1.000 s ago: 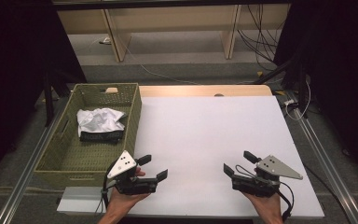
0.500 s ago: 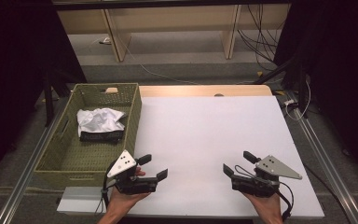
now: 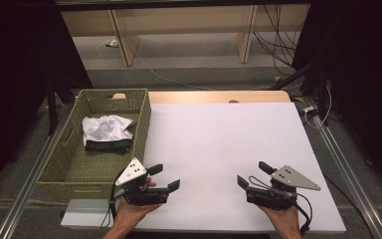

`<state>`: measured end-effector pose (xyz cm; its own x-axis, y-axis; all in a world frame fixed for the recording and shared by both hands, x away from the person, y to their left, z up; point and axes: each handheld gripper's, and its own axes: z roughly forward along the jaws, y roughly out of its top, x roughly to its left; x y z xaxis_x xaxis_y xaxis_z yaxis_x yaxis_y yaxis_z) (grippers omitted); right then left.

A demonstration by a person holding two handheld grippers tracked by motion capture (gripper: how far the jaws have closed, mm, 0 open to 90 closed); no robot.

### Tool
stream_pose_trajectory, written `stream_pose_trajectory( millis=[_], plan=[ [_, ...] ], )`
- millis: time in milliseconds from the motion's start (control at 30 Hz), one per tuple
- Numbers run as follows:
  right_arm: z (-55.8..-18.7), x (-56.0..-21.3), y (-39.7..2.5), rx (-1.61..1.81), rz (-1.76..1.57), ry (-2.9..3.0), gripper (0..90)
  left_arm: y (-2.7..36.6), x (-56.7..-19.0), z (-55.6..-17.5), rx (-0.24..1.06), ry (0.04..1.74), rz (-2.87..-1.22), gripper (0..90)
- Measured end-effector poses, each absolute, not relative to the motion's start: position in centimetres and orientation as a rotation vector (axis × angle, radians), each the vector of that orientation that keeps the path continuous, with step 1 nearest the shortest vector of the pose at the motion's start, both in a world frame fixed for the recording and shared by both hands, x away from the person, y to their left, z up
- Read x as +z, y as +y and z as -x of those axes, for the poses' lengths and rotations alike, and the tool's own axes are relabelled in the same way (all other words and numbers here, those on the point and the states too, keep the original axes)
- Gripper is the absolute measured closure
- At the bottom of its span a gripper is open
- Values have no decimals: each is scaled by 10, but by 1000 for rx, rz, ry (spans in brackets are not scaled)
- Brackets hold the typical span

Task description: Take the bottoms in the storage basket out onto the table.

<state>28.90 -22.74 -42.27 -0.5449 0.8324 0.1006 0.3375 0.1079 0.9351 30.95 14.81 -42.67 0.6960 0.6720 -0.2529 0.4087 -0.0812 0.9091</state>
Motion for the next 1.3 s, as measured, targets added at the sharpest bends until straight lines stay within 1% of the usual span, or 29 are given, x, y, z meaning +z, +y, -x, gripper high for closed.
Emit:
stream_pose_trajectory(
  millis=[133,333,500,833,900,1000,1100,1233,1300],
  plan=[
    [-290,-424,-227,1435,-1134,1940,154,147,-413,-313,246,881,-1721,161],
    [-289,-424,-227,1435,-1135,1938,154,144,-402,-317,245,879,-1767,163],
    [-288,-423,-227,1429,-1140,1945,154,148,-399,-324,218,919,-1792,164],
    [-289,-424,-227,1434,-1138,1942,154,158,-380,-333,214,934,-1784,164],
    [-289,-424,-226,1436,-1139,1944,154,162,-372,-337,251,940,-1799,165],
    [-289,-425,-226,1435,-1142,1945,154,166,-367,-341,255,949,-1797,165],
    [-289,-424,-227,1432,-1140,1948,154,174,-358,-347,306,977,-1796,166],
    [-289,-424,-227,1434,-1143,1946,154,182,-352,-353,314,998,-1808,165],
    [-289,-425,-227,1434,-1147,1945,154,193,-347,-359,331,1032,-1800,166]
  ],
)
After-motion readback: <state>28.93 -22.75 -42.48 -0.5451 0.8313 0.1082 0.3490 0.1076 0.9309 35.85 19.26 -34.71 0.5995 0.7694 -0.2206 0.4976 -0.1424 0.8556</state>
